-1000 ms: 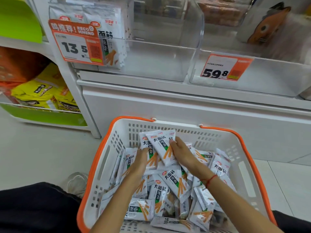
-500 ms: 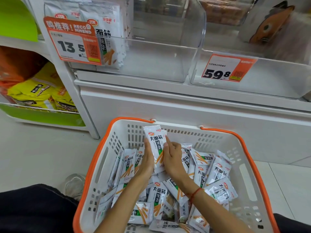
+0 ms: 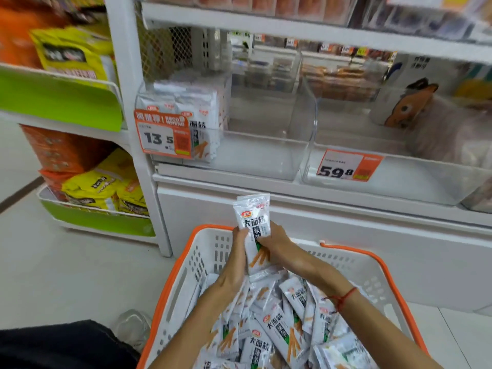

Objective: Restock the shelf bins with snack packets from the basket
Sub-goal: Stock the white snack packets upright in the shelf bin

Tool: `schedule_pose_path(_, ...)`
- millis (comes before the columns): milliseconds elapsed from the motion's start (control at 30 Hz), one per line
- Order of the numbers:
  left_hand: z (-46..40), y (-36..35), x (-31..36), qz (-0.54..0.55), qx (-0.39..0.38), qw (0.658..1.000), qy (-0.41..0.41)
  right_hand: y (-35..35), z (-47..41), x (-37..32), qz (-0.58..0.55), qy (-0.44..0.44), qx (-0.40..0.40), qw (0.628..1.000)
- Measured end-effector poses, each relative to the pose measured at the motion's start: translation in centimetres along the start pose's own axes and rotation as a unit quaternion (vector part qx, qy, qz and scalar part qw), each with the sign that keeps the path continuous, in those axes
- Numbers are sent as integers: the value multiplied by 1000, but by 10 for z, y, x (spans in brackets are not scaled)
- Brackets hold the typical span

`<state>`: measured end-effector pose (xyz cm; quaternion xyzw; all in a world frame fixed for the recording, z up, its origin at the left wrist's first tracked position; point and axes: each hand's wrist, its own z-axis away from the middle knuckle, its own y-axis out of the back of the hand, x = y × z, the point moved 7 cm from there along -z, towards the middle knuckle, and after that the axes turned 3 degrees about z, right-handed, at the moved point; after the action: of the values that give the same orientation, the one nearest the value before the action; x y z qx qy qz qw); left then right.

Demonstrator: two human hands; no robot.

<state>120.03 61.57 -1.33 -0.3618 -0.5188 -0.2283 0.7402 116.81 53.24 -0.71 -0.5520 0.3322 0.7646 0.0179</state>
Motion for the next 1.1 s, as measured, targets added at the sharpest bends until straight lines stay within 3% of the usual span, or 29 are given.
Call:
schedule_pose_path(133,-2,7,66,-145,18,985,-94,36,28,-71,14,132,-14,991)
schedule_pose_path(200,-2,4,105,-219,-35,965,-136,50,36,-98,4,188,1,982)
schedule_pose_path(333,-4,4,183,-315,-84,924,-200,80,34,-149,38,297,94,949)
schedule_pose_path(500,-19,-3,252,-337,-42,893,-294,112,14,-202,77,386,215,894)
schedule_pose_path(667,-64,-2,260,-365,23,893,-261,123,-41,-205,178,329,270,887)
schedule_pose_path(967,-147,-25,243,-257,-3,966,3,137,-160,-170,152,100,151,972)
schedule_pose_path(1033,-162,-30,246,-305,-12,952,5,139,-188,-160,135,57,127,981)
schedule_pose_path(1100,-175,-30,258,-444,-14,896,-26,141,-214,-154,145,32,121,981)
